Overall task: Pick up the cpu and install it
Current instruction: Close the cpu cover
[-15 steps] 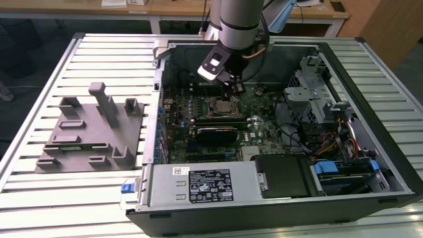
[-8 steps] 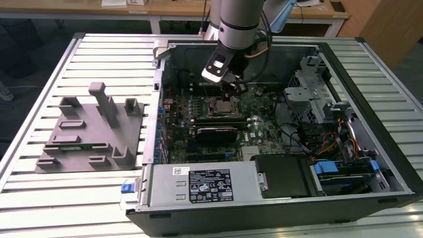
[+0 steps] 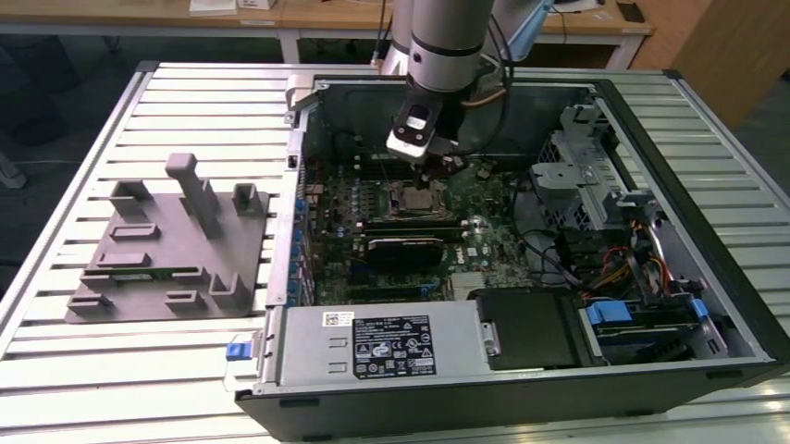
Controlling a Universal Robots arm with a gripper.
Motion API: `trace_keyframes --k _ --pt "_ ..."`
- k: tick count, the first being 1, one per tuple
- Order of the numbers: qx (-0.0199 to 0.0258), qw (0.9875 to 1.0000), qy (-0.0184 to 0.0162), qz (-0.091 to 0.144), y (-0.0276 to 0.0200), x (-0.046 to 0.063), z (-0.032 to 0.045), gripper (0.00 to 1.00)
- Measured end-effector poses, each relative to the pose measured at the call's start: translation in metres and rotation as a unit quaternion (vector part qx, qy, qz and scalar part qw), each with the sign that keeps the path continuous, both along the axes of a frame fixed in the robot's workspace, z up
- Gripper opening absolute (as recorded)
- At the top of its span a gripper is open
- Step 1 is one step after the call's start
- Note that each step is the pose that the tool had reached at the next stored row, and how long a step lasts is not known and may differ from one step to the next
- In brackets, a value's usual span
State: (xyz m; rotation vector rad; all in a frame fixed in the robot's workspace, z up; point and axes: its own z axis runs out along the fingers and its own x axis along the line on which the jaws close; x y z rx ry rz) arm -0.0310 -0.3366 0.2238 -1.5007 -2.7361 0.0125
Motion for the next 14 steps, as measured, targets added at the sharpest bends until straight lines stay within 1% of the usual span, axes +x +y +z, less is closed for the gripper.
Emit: trace_keyframes --k 2,4,7,9,11,14 --pt "0.0 0.9998 0.0 0.018 0.0 0.0 0.0 0.11" --pt "0.0 0.9994 0.0 0.036 0.0 0.0 0.0 0.11" --pt "0.0 0.998 0.0 0.063 0.0 0.0 -0.0001 0.11" --pt "0.0 0.9967 0.0 0.081 0.0 0.0 -0.0001 0.11" --pt "0.0 0.9952 0.0 0.098 0.0 0.0 -0.0001 0.11" --pt "0.0 0.9923 0.0 0.124 0.0 0.0 -0.0002 0.11"
